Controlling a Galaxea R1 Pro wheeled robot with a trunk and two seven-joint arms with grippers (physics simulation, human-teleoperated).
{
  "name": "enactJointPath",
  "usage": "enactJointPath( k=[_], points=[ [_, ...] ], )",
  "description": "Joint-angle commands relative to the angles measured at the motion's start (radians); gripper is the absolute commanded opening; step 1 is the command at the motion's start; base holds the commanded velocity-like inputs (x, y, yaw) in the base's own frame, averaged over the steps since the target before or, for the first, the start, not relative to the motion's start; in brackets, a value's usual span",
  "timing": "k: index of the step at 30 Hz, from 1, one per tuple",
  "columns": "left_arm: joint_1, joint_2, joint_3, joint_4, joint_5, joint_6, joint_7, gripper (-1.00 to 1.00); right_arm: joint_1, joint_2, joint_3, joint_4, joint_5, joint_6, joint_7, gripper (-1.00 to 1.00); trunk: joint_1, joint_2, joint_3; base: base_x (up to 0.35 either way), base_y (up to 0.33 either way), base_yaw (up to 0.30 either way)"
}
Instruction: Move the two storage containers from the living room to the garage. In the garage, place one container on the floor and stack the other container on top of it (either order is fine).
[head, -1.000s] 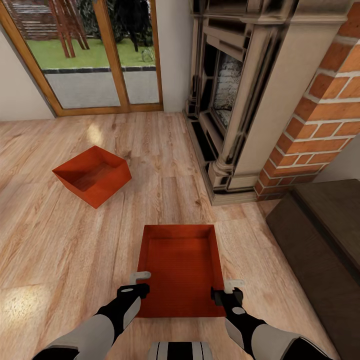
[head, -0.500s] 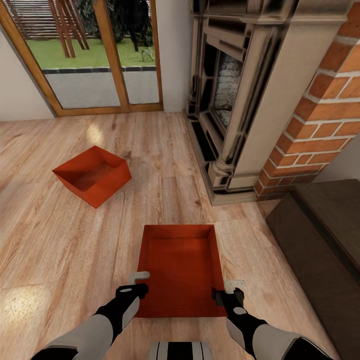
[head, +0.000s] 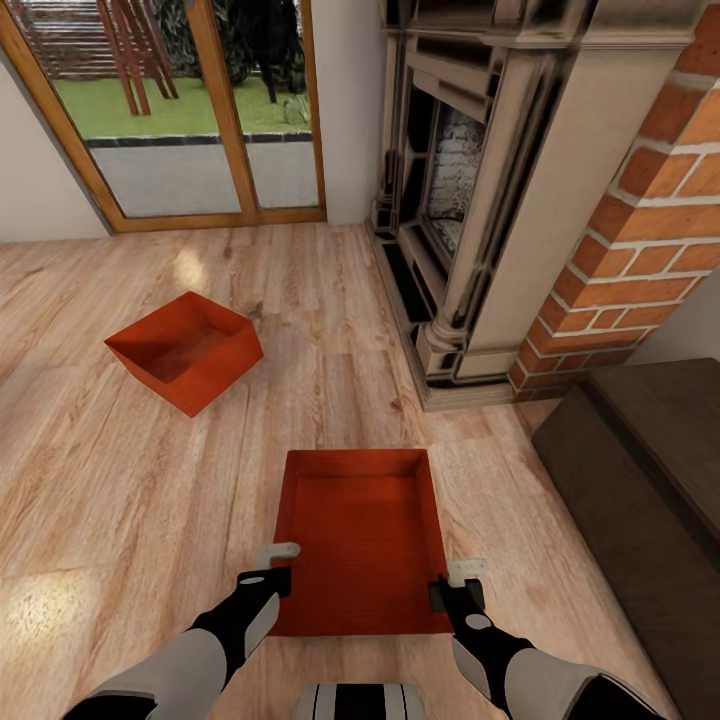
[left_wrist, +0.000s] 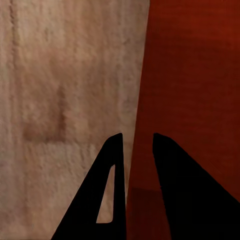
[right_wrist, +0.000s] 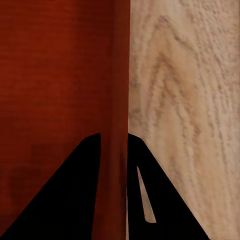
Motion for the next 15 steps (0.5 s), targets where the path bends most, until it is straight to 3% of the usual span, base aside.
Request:
enactJointPath(
  k=[1,8,15],
  points=[
    [0.000,0.000,0.003,-0.003,-0.009,0.007,0.009,-1.00,0.000,0.000,-0.010,0.002,-0.021,-0.007,-0.007,-1.00,0.000,0.000,-0.001,0.000,0.000,0.000],
    [0.000,-0.003,0.003,-0.004,-0.009,0.007,0.013,-1.00,0.000,-0.001,-0.010,0.002,-0.021,-0.007,-0.007,-1.00,0.000,0.000,-0.001,0.000,0.000,0.000],
    [0.000,-0.001,0.004,-0.003,-0.007,0.007,0.013,-1.00,0.000,-0.002,-0.010,0.002,-0.021,-0.007,-0.007,-1.00,-0.027,0.049,0.021,0.000,0.000,0.000]
  ],
)
